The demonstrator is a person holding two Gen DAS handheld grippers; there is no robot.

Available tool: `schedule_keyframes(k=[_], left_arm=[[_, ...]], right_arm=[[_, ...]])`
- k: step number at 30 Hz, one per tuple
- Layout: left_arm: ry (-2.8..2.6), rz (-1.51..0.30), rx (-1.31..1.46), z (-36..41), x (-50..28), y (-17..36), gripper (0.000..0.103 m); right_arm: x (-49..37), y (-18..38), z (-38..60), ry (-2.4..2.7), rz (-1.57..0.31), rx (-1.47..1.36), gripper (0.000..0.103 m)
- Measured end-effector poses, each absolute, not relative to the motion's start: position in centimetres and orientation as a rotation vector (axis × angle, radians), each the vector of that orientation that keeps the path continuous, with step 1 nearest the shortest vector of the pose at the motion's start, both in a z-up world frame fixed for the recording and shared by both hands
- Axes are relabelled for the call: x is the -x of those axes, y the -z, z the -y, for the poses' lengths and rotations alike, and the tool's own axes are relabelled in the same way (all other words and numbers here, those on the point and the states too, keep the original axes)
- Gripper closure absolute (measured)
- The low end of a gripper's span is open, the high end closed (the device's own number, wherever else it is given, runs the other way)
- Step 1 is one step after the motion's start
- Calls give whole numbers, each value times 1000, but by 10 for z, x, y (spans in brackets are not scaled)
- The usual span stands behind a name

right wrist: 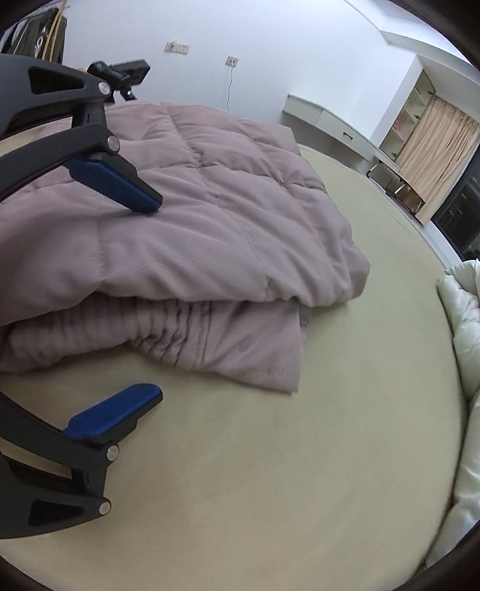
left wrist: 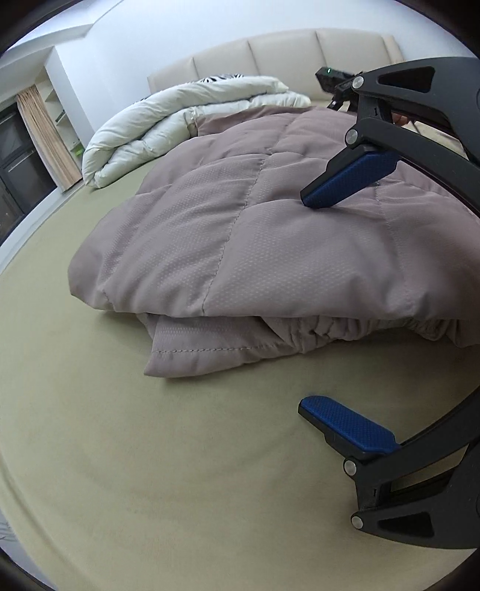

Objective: Fold large clothes

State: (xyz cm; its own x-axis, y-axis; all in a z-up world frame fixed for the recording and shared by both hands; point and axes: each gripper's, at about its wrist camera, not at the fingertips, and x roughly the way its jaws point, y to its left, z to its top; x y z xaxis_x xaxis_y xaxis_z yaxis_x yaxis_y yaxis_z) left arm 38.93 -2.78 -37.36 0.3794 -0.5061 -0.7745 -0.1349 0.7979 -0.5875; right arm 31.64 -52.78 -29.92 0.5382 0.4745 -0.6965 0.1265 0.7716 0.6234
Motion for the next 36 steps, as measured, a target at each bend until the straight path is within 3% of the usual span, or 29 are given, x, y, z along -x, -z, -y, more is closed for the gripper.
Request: schedule_keyframes(k=[2,10,13,15,17,21,26,36], left_arm=[[290,-1187,654,27,-395,379,1],[350,-1221,632,34,-431,391,6],[353,-1230,605,46,-446,390,21],[392,-1235,641,51,-448,389,50],[394,-1229,644,56,-448,386,55],[373,-1208,628,64,-435,371,69],[370,-1182,593,75,-404,334,76],[373,-1175,561,76,-282,299,77]], right_arm=[[-324,303,527,-280,-993,-730,16],[-350,314,517,-378,-1012,-763,16],[-360,313,506,-370,-1021,-746,22],[-360,308,503,-369,-1019,-735,30],[-354,301,496,-362,-1017,-717,43],[-336,275,485,-332,-995,-653,57],[-296,239,467,-334,-955,-595,64],[-161,218,428,-391,-935,-610,64]])
